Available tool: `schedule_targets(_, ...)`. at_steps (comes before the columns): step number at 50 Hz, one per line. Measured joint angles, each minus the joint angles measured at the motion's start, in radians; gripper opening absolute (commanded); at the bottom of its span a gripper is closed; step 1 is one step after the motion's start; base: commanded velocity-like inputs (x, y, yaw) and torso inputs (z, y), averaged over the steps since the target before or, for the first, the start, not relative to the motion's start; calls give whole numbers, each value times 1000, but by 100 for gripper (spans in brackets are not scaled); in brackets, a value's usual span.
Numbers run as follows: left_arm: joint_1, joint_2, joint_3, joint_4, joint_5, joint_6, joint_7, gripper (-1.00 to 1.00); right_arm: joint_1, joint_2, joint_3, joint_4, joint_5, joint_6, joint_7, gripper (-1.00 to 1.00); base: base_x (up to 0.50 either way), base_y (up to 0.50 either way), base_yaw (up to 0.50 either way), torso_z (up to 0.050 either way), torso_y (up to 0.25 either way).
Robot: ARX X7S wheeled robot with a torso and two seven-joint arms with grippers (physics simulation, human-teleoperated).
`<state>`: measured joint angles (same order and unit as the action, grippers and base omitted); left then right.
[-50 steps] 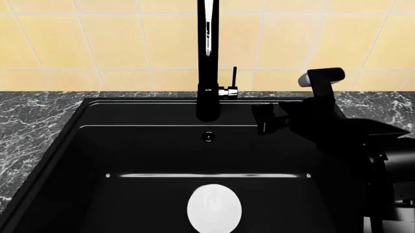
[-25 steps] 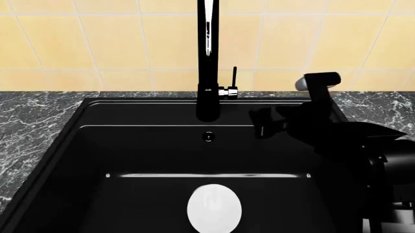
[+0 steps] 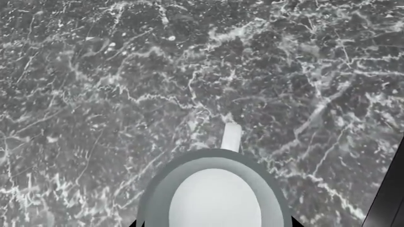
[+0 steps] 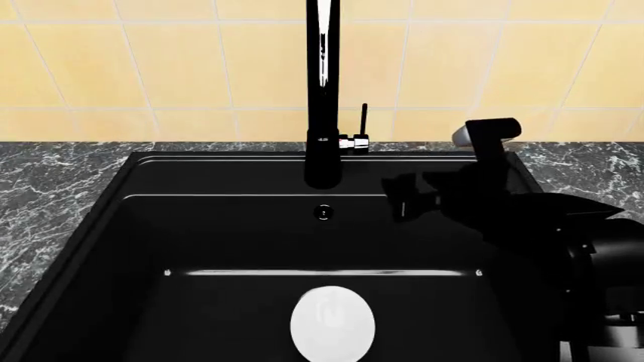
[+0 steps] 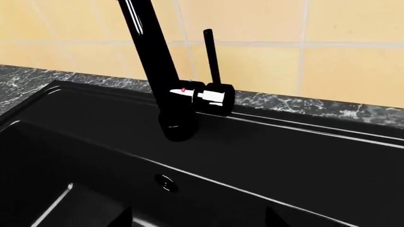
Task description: Pick the cup and bowl from the sink and place them on the counter for drying.
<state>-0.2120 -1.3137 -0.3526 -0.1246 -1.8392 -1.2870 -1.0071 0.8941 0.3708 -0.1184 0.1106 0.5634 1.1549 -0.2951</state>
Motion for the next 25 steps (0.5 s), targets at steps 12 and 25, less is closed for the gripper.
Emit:
schedule_targets(12, 64, 34, -61, -7, 36, -5, 34, -100, -1, 0, -4, -7, 7, 9, 6, 100, 0, 0, 0, 0, 1)
schedule_targets(25, 61, 36, -55, -16, 41, 6, 44, 100, -18, 4, 2, -21, 17, 15, 12, 100, 0, 0, 0, 0, 0)
